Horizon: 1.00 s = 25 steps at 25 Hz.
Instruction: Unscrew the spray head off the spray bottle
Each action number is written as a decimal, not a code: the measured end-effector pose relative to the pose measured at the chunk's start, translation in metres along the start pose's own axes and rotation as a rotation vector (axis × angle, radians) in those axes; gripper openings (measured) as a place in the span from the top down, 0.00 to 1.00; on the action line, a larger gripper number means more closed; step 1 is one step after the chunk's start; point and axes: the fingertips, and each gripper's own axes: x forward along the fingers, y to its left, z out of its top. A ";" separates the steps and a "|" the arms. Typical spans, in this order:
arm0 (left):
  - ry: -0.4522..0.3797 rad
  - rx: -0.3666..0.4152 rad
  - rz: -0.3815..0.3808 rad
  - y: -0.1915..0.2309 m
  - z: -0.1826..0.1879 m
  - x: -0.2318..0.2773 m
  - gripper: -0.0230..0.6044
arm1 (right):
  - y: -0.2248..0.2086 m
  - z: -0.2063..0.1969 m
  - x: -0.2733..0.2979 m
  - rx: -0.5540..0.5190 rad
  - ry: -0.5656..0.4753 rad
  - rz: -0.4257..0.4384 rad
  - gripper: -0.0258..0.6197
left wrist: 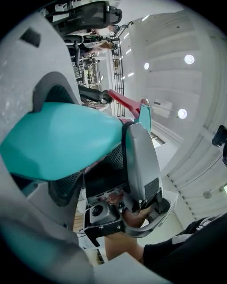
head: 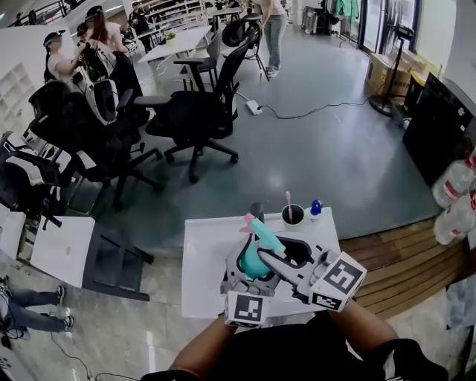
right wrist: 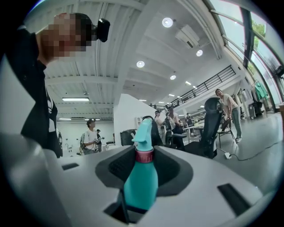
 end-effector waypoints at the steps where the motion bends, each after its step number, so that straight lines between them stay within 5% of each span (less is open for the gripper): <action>1: -0.001 -0.005 -0.009 -0.001 -0.001 0.000 0.28 | 0.000 0.000 0.000 -0.007 0.001 0.002 0.76; 7: -0.055 0.019 -0.127 -0.006 0.013 -0.001 0.28 | 0.003 0.003 -0.001 -0.036 0.022 0.044 0.76; 11: -0.117 -0.055 -0.269 -0.017 0.028 -0.006 0.28 | 0.010 0.006 -0.005 -0.074 0.034 0.126 0.76; 19: -0.261 0.066 -0.666 -0.051 0.065 -0.042 0.28 | 0.056 0.022 -0.029 -0.159 0.040 0.482 0.76; 25: -0.306 0.024 -0.876 -0.069 0.071 -0.064 0.28 | 0.070 0.018 -0.039 -0.139 0.090 0.680 0.75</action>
